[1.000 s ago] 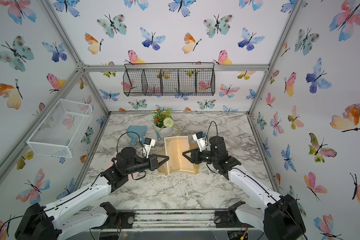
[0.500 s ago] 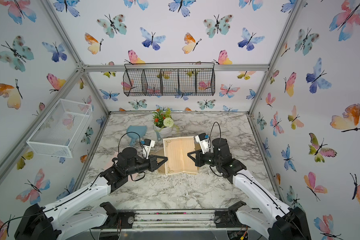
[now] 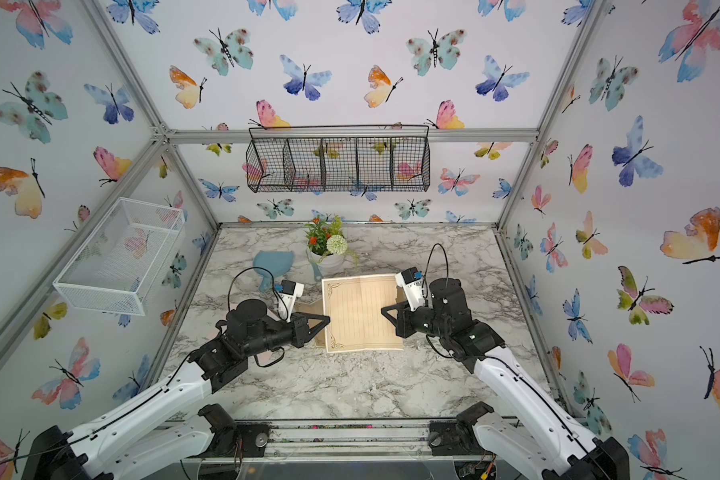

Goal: Take the letter paper out of the envelope
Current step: Unfold the letter paper, then place the letter paper at the center of the board.

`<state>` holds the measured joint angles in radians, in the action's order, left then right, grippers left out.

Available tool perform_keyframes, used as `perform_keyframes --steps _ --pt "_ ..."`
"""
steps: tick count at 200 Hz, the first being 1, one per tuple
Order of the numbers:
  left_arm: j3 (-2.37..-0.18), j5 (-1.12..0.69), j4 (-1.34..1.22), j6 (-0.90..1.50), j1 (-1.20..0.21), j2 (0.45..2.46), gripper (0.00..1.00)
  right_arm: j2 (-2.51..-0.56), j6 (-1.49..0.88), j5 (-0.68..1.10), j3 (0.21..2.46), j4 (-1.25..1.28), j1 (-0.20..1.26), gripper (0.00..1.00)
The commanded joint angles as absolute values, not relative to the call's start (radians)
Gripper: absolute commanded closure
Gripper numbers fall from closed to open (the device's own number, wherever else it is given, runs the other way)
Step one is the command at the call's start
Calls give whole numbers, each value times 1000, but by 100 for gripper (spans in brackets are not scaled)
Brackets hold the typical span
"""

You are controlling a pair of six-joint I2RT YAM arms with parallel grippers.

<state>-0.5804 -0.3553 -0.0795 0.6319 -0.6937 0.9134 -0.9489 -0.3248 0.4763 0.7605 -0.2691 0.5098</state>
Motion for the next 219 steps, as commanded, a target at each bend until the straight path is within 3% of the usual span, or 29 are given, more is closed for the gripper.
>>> perform_keyframes --steps 1,29,43,60,93,112,141,219 --pt "-587 -275 -18 610 -682 897 98 -930 -301 414 775 -345 492 98" --pt "-578 -247 -24 622 -680 904 57 -925 -275 375 804 -403 488 98" --pt "-575 -247 -29 626 -677 904 46 -932 -247 353 823 -435 466 98" --pt "-572 -255 -25 624 -674 904 44 -962 -207 430 836 -429 352 98" --pt "-555 -262 -5 627 -672 878 43 -1153 -122 793 890 -371 -8 98" --pt "-535 -261 5 633 -669 842 43 -1307 -95 839 962 -372 -137 98" --pt "-498 -249 30 647 -666 770 43 -1472 -162 826 1006 -261 -193 98" --pt "-429 -227 95 674 -664 628 43 -1698 -272 781 1003 -44 -289 98"
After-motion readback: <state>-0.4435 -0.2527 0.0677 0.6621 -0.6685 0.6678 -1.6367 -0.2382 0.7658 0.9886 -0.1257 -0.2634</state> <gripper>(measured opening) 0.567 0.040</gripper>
